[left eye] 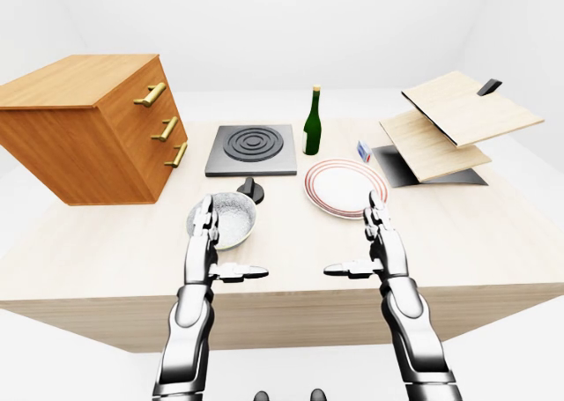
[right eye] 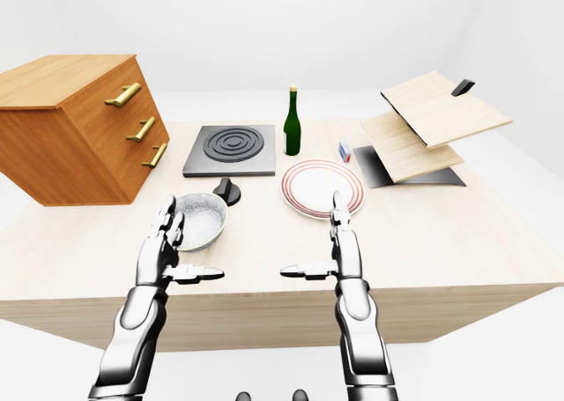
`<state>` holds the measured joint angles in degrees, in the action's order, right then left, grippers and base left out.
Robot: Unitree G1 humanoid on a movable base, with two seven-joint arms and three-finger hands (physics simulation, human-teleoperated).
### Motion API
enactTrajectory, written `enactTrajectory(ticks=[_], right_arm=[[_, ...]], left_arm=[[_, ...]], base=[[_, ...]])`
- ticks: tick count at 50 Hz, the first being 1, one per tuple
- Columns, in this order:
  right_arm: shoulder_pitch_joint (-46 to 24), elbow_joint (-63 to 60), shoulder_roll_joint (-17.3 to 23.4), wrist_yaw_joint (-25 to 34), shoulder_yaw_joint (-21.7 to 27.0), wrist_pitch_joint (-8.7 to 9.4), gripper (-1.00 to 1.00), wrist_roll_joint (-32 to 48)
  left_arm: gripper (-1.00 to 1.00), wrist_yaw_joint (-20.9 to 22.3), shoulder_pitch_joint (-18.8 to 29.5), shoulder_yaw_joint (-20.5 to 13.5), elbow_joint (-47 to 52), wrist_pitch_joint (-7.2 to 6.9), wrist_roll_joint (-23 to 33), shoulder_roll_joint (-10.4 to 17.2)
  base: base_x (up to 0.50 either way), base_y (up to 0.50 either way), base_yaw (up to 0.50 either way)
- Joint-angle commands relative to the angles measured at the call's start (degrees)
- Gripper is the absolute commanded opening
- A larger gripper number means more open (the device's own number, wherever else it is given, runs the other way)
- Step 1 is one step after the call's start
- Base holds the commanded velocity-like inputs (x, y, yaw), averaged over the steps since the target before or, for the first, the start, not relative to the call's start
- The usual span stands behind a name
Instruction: Pick up the akita bowl and put it on the plate.
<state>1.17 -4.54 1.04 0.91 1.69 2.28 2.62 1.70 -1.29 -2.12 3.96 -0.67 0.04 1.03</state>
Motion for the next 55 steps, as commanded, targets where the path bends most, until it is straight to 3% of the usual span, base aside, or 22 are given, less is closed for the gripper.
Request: enactTrajectory(ticks=[1,4,13,47,55], right_arm=[[0.60,-2.79,0.02,-0.07,-0.17,1.34,1.00,0.91],[0.83,-3.53,-0.05,-0.19,-0.43,1.50,1.00,1.60],[1.43,-7.09,-0.15,-0.46,-0.92,2.72,1.00,3.14],[2.27,-19.49,-0.23,-0.24,-1.38,2.72,1.00,8.12],[2.27,-20.55,-0.21,-0.30,-1.16,2.72,1.00,9.02]], left_arm=[[1.00,-0.18,-0.68,0.32,2.56,-0.93,1.05,-0.06],[1.00,-0.27,-1.29,0.88,5.51,-2.56,1.53,-0.29],[1.00,-0.67,-2.08,1.19,9.61,-4.25,2.15,-0.49],[1.00,-0.88,-3.63,0.38,22.57,-4.33,5.19,-0.44],[1.00,-1.22,-3.82,-2.85,26.16,-4.33,5.12,-0.04]], base=[[0.00,0.00,0.00],[0.00,0.00,0.00],[0.00,0.00,0.00],[0.00,0.00,0.00],[0.00,0.00,0.00]])
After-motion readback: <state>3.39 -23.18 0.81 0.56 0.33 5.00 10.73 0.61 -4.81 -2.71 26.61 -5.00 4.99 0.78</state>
